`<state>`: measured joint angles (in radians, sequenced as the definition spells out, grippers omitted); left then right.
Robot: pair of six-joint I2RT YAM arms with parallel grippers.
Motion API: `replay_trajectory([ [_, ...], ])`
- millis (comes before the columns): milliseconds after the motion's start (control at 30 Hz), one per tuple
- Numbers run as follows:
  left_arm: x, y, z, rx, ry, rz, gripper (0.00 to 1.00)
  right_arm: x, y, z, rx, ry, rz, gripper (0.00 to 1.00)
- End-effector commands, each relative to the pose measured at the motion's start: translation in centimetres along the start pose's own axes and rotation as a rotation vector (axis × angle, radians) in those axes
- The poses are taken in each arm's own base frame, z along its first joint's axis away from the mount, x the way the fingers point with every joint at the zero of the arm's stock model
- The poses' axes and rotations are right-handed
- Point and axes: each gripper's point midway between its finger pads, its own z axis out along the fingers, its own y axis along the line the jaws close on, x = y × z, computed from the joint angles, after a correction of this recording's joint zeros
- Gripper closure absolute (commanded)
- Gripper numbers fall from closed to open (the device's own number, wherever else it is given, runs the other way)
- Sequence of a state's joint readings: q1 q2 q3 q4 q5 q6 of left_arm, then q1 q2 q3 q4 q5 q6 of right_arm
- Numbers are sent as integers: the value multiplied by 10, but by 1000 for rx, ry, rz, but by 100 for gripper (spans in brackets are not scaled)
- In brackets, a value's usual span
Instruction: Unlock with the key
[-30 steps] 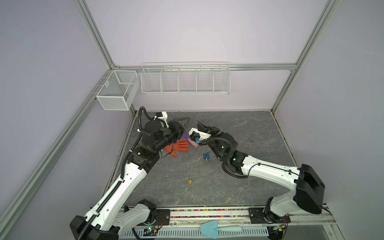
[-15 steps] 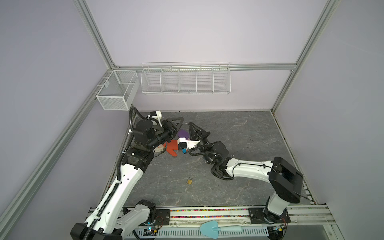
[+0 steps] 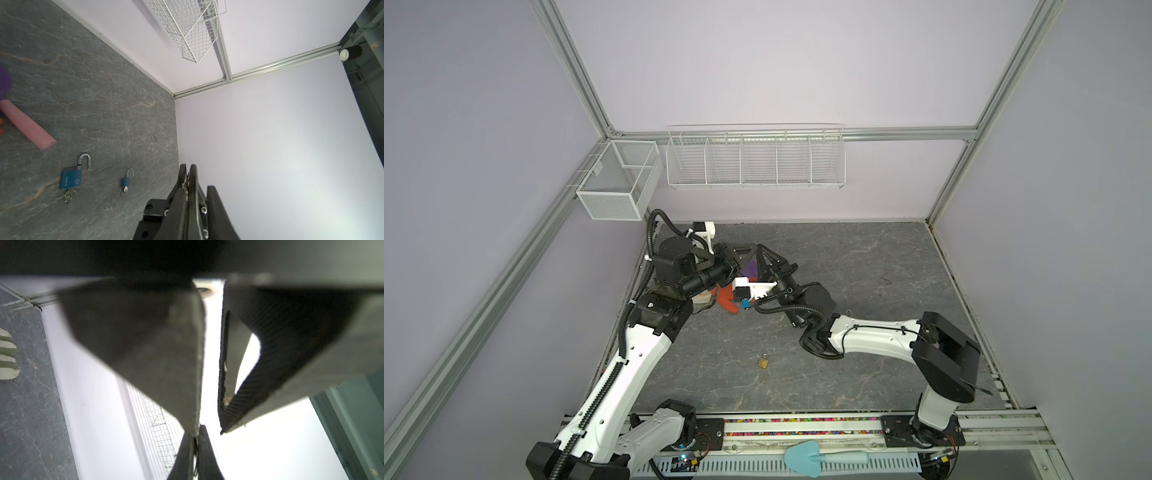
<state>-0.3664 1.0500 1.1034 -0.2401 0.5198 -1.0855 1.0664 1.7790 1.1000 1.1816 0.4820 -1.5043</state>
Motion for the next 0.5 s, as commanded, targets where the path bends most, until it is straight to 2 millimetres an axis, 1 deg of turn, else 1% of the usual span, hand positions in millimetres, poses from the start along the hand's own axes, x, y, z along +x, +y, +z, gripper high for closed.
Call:
replay_trajectory([
  [0,-7,-6,1,-6,-12,38,81,-5,-6,-1,20,-6,-26,94],
  [67,-8,-4,4,-7,-8,28,81,-5,-6,-1,15,-7,-28,94],
  [233,-11,-4,5,-9,-23,33,85,-4,-5,0,12,-5,-30,94],
  [333,-13,7,4,-62,-39,36,85,-5,-5,-1,17,-12,-32,94],
  [467,-16,11,4,-78,-57,36,85,-6,-6,-3,15,-15,-29,94],
])
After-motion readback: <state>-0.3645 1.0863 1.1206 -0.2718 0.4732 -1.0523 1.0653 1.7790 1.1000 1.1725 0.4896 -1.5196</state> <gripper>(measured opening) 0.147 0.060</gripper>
